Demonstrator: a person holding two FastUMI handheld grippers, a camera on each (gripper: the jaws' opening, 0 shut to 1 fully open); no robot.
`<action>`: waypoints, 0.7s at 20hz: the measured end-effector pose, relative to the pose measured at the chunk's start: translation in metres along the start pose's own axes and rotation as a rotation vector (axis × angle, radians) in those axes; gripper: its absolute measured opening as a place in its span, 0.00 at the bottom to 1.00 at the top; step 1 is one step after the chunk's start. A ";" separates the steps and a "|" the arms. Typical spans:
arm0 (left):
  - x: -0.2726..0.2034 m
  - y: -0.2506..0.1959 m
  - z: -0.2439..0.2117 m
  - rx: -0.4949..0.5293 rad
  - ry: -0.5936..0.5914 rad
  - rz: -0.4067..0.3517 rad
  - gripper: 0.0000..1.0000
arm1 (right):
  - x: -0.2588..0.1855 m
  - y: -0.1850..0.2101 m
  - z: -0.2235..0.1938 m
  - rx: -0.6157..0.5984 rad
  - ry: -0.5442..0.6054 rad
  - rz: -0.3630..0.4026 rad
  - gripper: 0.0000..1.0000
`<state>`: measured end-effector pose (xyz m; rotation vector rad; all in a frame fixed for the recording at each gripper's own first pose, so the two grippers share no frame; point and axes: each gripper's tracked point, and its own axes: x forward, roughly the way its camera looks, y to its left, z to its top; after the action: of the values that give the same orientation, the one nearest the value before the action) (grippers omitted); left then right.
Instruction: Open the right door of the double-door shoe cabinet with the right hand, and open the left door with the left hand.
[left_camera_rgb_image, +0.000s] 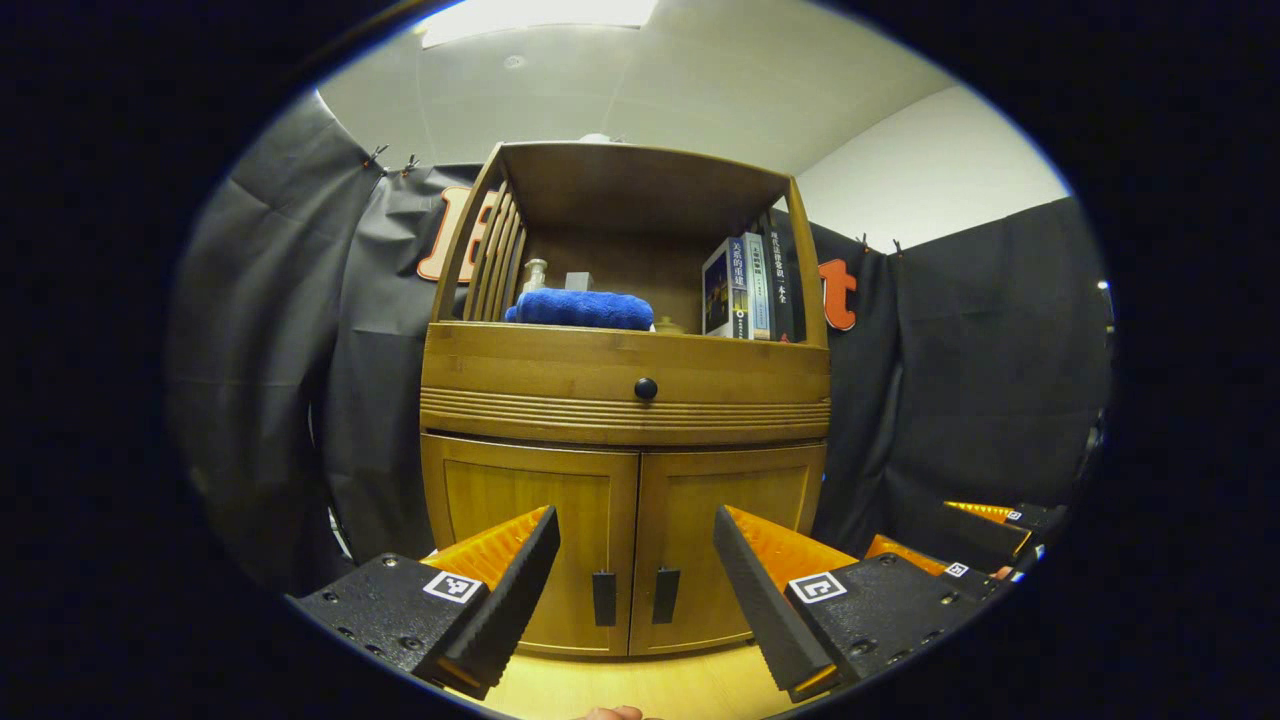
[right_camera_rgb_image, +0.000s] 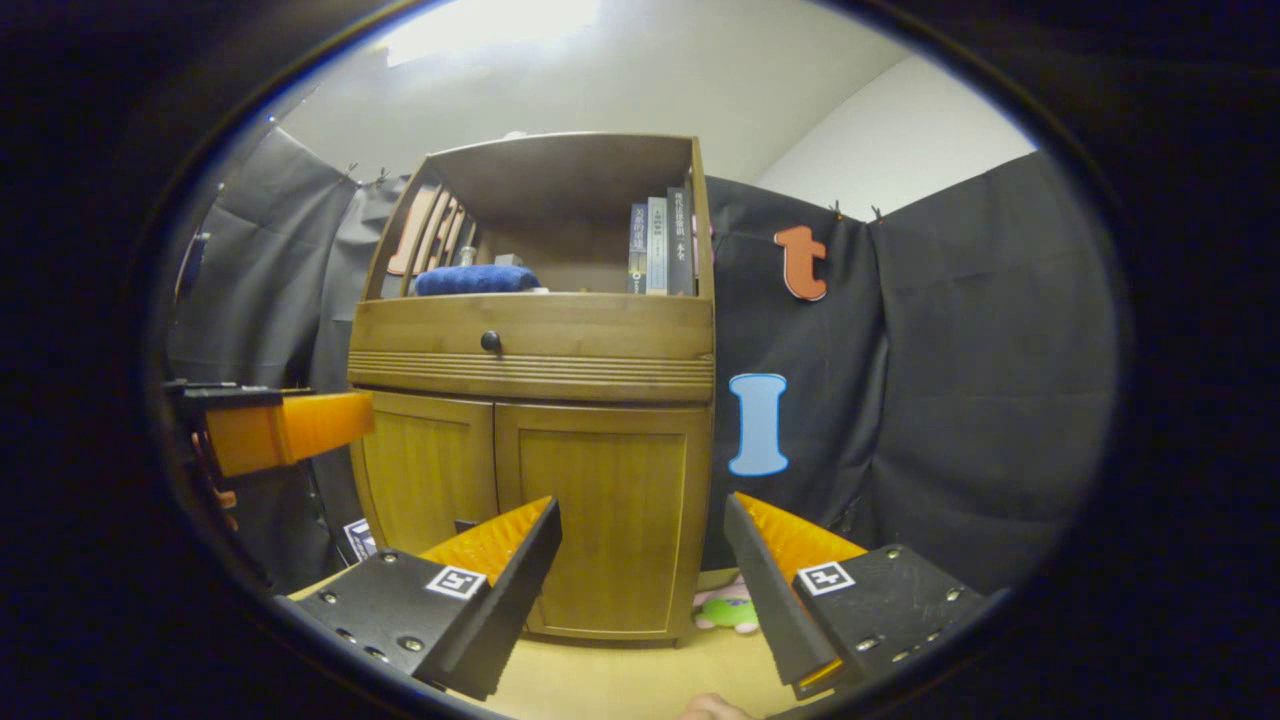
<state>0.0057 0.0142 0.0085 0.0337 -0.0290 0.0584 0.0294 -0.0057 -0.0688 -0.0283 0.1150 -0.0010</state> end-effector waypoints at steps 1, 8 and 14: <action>0.001 0.002 0.001 -0.001 -0.002 0.004 0.95 | 0.003 0.001 -0.005 -0.003 0.008 0.000 0.98; 0.010 0.021 0.002 0.002 -0.014 0.043 0.92 | 0.027 0.005 -0.044 -0.005 0.078 0.002 0.97; 0.012 0.046 0.001 0.009 -0.011 0.107 0.92 | 0.050 0.011 -0.089 -0.015 0.151 0.011 0.97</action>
<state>0.0147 0.0609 0.0117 0.0417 -0.0411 0.1650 0.0684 0.0023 -0.1636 -0.0422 0.2666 0.0087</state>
